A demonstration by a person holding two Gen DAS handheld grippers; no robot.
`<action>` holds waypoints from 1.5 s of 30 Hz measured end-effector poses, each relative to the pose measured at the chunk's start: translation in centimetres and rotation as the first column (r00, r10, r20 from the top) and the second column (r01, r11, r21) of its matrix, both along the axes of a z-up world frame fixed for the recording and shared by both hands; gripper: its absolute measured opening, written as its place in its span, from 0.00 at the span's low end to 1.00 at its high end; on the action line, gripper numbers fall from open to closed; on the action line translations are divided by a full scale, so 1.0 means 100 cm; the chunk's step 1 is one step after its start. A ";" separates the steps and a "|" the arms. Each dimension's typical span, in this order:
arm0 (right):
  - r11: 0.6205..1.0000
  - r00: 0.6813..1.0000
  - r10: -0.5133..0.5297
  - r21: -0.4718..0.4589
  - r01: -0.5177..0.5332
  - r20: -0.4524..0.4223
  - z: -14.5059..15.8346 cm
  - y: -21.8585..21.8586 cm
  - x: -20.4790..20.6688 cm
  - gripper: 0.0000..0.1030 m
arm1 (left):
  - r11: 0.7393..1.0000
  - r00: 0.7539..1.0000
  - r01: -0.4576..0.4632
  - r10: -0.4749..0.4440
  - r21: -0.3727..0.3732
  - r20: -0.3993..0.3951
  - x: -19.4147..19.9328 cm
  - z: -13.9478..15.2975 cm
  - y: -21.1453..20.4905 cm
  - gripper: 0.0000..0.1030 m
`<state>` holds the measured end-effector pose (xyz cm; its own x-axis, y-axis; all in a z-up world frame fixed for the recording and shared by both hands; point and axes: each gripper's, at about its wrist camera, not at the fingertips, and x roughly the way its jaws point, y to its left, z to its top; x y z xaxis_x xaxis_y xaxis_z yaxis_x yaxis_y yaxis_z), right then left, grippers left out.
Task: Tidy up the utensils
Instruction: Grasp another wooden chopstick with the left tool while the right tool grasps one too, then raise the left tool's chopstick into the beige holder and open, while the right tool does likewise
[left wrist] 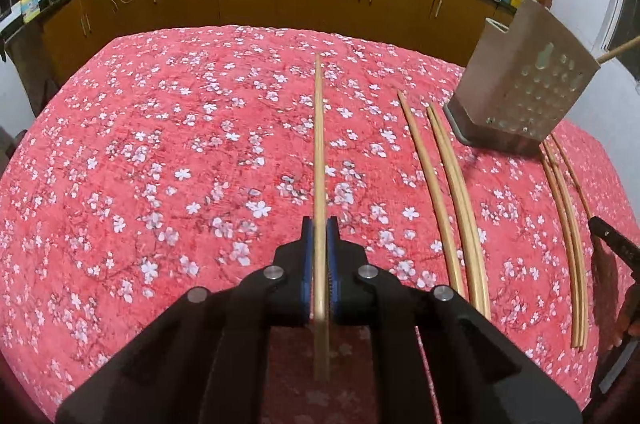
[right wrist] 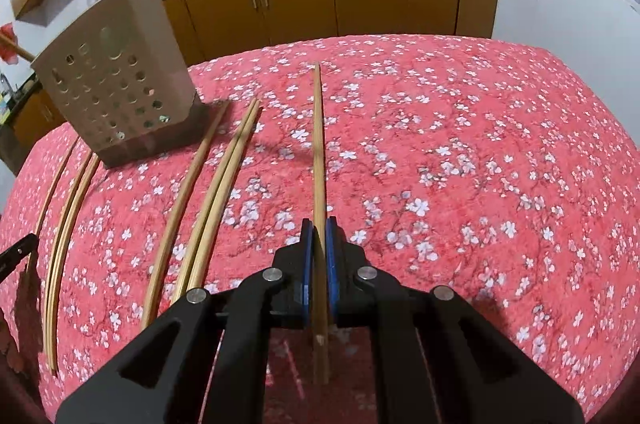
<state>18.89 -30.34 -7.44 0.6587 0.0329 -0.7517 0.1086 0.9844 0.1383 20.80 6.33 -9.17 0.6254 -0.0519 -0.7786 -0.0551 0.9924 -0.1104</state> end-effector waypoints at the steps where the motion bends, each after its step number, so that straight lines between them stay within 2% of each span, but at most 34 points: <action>1: 1.000 1.000 0.000 0.000 0.000 0.001 0.000 0.000 0.000 0.08 | 1.000 1.000 0.000 0.000 -0.004 0.006 -0.001 0.000 0.001 0.09; 7: 1.000 1.000 0.000 0.004 0.000 0.001 0.000 -0.001 -0.001 0.08 | 0.999 1.000 -0.005 0.005 -0.046 0.013 -0.006 0.000 0.008 0.09; 27: 1.000 1.000 -0.002 0.012 0.002 -0.001 0.001 0.001 0.000 0.09 | 0.998 1.000 -0.011 0.011 -0.061 0.011 -0.006 0.000 0.008 0.10; 29: 1.000 1.000 -0.001 0.013 0.001 0.000 0.001 0.001 0.000 0.09 | 0.999 1.000 -0.011 0.011 -0.052 0.011 -0.006 0.001 0.007 0.10; 33: 1.000 1.000 0.011 -0.021 -0.011 -0.004 0.001 0.006 -0.009 0.09 | 1.000 1.000 0.013 -0.013 0.026 0.004 -0.011 0.001 -0.005 0.13; 35: 1.000 1.000 0.019 -0.024 -0.019 -0.003 0.001 0.007 -0.013 0.11 | 0.999 1.000 0.022 -0.023 0.034 0.005 -0.016 0.001 -0.008 0.16; 39: 1.000 1.000 0.018 -0.016 -0.018 -0.003 0.001 0.005 -0.014 0.10 | 0.998 1.000 0.021 -0.021 0.055 0.003 -0.020 0.001 -0.012 0.16; 43: 1.000 1.000 0.021 -0.014 -0.021 -0.005 0.002 0.004 -0.015 0.08 | 0.997 1.000 0.010 -0.010 0.077 0.000 -0.020 0.001 -0.012 0.08; 45: 1.000 1.000 0.018 0.003 -0.019 0.009 0.008 0.001 -0.019 0.07 | 0.997 1.000 0.017 -0.016 0.076 -0.009 -0.018 0.002 -0.011 0.08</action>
